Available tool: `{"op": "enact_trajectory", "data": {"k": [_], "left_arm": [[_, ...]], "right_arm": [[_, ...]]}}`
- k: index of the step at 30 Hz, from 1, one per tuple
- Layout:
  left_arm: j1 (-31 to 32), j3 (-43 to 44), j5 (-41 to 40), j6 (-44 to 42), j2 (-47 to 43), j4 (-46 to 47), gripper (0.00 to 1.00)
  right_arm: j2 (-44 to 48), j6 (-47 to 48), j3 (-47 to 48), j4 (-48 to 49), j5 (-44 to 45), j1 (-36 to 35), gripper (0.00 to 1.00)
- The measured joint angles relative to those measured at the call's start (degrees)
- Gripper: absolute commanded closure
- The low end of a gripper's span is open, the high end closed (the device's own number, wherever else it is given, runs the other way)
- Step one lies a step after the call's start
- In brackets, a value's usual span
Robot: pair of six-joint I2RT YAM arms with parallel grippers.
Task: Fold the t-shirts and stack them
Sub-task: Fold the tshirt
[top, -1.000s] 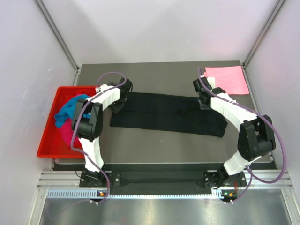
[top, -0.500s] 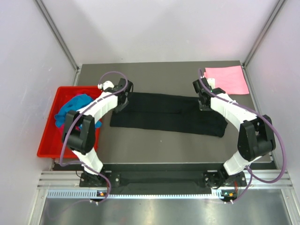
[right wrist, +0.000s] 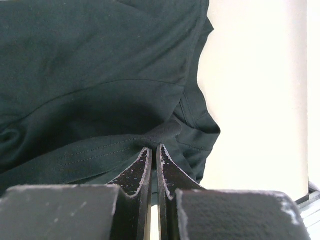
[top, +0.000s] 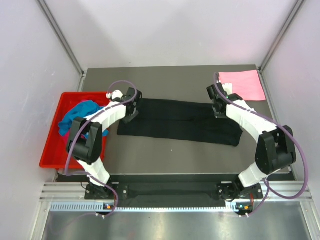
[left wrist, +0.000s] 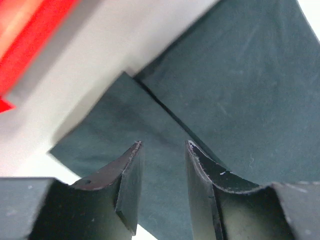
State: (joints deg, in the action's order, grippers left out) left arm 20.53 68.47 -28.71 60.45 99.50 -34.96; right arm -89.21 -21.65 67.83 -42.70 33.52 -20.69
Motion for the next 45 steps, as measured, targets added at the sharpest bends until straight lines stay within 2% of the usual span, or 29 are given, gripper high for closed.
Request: {"op": "enact_trajectory", "data": {"k": [5, 11, 14, 22, 34, 38, 43, 45], "left_arm": [[0.28, -4.90, 4.83, -3.41, -0.02, 7.82, 0.57], [0.74, -5.64, 11.45, -9.38, -1.38, 15.98, 0.55], [0.79, -7.32, 16.55, -12.66, -4.17, 21.77, 0.48], [0.85, -9.68, 28.89, -16.94, -6.60, 35.10, 0.49], [1.70, -7.30, 49.57, -18.38, 6.86, 50.73, 0.48], [3.93, -4.90, 55.56, -20.59, 10.75, 55.04, 0.48], [6.82, -1.99, 60.33, -21.66, 13.90, 59.49, 0.48], [7.37, -1.38, 61.48, -21.64, 15.10, 60.92, 0.47]], "right_arm": [[0.00, 0.61, 0.00, 1.44, -0.02, 0.00, 1.00], [-0.52, 1.73, 0.00, 3.98, -0.09, 0.00, 1.00], [-1.75, 2.34, 0.00, 5.44, -0.39, 0.00, 1.00], [-4.66, 5.25, 0.00, 10.03, -0.63, 0.04, 1.00], [-7.32, 8.17, 0.00, 13.84, -2.29, 0.15, 0.97], [-7.98, 8.09, 0.00, 13.90, -4.26, 0.24, 0.91], [-8.07, 7.93, 0.07, 14.45, -6.16, 0.90, 0.87], [-8.50, 7.65, 0.46, 14.45, -6.86, 1.75, 0.81]]}}
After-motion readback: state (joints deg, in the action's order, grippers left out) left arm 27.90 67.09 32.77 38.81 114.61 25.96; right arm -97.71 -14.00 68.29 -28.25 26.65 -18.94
